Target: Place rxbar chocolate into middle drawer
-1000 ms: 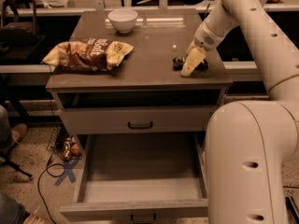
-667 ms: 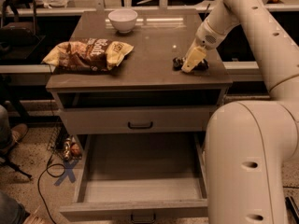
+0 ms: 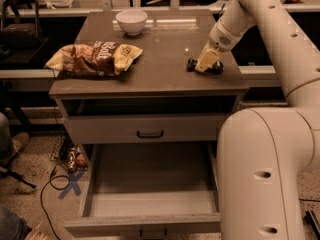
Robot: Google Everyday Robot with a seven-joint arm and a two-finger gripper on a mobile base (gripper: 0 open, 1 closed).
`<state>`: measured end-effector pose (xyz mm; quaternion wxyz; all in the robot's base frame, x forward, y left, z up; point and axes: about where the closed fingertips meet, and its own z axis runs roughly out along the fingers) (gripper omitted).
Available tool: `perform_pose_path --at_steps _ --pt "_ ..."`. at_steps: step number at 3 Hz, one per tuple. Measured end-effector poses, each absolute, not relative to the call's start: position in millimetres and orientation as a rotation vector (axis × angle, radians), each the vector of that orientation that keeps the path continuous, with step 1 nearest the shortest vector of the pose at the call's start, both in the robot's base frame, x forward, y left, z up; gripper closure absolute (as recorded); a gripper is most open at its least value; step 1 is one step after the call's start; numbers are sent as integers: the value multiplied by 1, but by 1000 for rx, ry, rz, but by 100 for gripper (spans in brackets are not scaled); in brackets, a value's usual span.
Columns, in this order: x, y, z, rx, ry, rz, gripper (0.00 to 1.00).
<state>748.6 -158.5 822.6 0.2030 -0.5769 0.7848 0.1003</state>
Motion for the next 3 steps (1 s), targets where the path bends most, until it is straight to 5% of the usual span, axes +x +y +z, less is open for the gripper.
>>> perform_pose_path --at_steps 2,3 --pt "714 -178 906 -1519 2082 89 100" --pt "653 -177 967 -1415 2019 47 100"
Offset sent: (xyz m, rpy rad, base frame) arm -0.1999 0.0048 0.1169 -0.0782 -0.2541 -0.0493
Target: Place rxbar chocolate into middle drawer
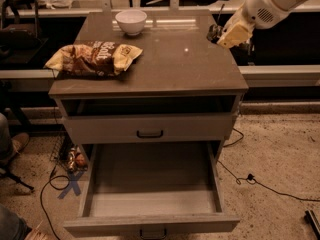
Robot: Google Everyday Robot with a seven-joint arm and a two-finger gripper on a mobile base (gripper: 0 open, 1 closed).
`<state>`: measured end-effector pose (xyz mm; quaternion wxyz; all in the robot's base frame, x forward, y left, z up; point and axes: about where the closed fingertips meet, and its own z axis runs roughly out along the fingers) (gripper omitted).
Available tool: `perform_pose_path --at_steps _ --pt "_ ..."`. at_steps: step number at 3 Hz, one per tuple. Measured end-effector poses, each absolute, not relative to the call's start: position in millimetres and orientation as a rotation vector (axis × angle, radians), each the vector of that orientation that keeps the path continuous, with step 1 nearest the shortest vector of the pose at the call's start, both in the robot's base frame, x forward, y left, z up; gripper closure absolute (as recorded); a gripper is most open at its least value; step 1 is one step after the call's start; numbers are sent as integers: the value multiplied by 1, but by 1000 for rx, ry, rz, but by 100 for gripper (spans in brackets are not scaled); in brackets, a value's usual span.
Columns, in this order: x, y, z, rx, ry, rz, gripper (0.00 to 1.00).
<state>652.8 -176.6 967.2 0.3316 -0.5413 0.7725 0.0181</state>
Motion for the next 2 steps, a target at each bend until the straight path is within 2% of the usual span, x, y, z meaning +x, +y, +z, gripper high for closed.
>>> perform_pose_path --at_steps 1,2 --pt "595 -170 959 -1369 2074 119 100" --pt "576 -167 918 -1413 2141 161 100"
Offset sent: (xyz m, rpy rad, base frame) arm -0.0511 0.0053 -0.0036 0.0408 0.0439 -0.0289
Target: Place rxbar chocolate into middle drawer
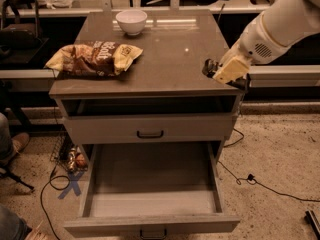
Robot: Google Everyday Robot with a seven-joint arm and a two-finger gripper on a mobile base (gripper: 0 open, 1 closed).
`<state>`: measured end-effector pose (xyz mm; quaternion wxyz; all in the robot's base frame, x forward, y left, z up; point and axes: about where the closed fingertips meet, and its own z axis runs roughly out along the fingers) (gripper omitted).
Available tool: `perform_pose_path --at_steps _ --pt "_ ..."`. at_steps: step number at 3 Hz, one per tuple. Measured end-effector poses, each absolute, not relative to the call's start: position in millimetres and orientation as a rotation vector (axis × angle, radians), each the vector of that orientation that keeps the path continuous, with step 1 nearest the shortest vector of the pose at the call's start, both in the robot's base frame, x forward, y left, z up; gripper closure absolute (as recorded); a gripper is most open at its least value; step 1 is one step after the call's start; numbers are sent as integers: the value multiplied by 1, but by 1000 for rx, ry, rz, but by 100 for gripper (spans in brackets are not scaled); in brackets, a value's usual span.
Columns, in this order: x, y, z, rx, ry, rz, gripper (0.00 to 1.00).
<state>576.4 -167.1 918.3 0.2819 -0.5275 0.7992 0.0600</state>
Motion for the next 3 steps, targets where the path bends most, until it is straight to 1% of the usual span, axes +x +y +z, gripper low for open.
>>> perform_pose_path --at_steps 1,2,3 --pt "578 -167 918 -1414 2139 160 100" --pt "568 -173 894 -1371 2186 238 100" --pt "539 -169 846 -1315 2232 370 100"
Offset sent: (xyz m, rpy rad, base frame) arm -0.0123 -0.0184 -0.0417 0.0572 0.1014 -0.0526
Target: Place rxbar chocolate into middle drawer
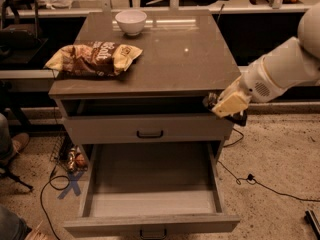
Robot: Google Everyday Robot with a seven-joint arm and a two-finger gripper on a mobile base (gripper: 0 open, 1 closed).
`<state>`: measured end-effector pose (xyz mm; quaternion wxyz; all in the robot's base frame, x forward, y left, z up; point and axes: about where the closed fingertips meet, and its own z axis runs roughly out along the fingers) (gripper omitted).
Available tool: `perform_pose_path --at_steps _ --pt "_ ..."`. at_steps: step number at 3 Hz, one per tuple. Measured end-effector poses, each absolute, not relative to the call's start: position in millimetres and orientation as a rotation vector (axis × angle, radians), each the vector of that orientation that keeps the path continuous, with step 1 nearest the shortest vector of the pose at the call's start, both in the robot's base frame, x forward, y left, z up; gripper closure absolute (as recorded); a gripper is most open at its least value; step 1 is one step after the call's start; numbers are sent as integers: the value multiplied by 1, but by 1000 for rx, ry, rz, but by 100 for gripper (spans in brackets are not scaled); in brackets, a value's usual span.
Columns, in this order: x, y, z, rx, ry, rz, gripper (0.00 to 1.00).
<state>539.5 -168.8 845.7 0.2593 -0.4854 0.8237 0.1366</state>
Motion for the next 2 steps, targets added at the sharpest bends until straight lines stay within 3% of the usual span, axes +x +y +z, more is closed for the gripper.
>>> perform_pose_path --at_steps 2 --pt "470 -74 685 -1233 2258 758 100"
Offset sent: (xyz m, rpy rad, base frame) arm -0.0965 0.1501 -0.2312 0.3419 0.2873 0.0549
